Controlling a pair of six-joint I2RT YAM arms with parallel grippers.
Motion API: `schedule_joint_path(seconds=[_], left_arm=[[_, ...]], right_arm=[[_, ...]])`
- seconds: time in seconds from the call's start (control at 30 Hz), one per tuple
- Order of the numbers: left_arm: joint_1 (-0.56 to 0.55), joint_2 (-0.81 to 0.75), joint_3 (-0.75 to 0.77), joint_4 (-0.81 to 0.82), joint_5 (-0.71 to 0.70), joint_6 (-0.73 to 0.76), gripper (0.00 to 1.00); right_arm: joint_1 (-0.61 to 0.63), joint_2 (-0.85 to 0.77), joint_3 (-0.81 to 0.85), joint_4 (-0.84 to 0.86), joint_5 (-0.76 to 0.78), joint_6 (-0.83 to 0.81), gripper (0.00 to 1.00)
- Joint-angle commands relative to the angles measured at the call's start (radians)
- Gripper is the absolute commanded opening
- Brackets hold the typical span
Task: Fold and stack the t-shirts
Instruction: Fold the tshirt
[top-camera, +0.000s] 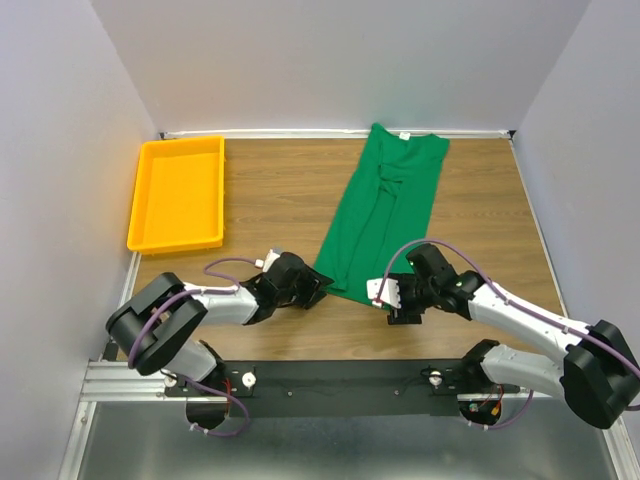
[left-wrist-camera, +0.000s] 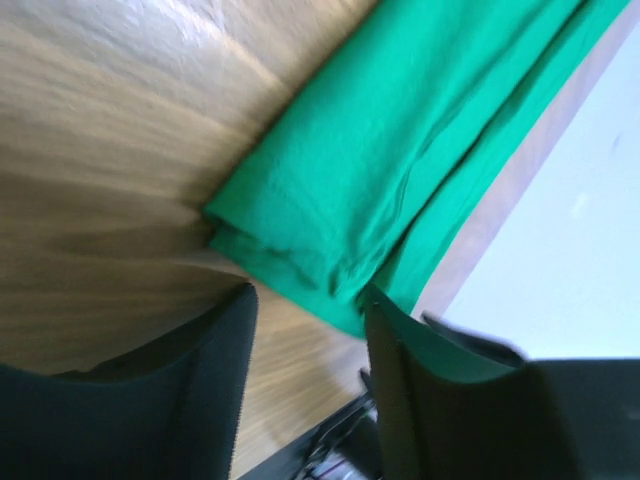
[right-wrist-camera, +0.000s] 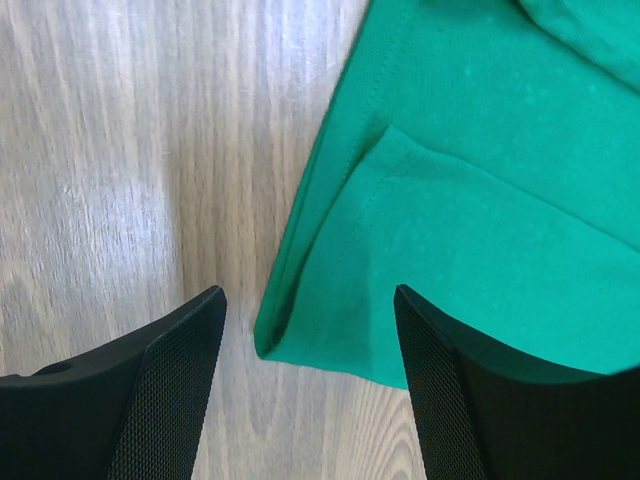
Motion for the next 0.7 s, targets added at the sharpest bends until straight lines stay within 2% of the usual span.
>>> schedule_joint_path(seconds=[0.0,0.1,0.17,0.3,0.33,0.67], left_arm=[[-0.004,0.072,-0.001,-0.087,-0.135,-0.087,0.52],[-0.004,0.112,0.017,-0.089,-0.144,-0.095,0.47],[-0.004,0.135,0.028,-0.089,-0.151,-0.106,0.40],[-0.007,0.161,0.049,-0.087,-0.164,-0.098,0.14],[-0.006,0.169,0.057,-0.087,-0.165,-0.094,0.02],[-0.030,0.108,0.089,-0.081,-0.181,-0.028,0.00]], right_arm=[[0.002,-0.011,-0.014,-0.018,-0.047,-0.046,0.75],[0.002,-0.007,-0.012,-0.018,-0.041,-0.052,0.75],[0.002,-0.004,-0.017,-0.018,-0.034,-0.059,0.75],[0.002,0.000,-0.034,-0.018,-0.026,-0.088,0.75],[0.002,0.000,-0.038,-0.017,-0.023,-0.089,0.75],[0.032,0.087,-0.022,-0.005,-0.026,-0.042,0.73]])
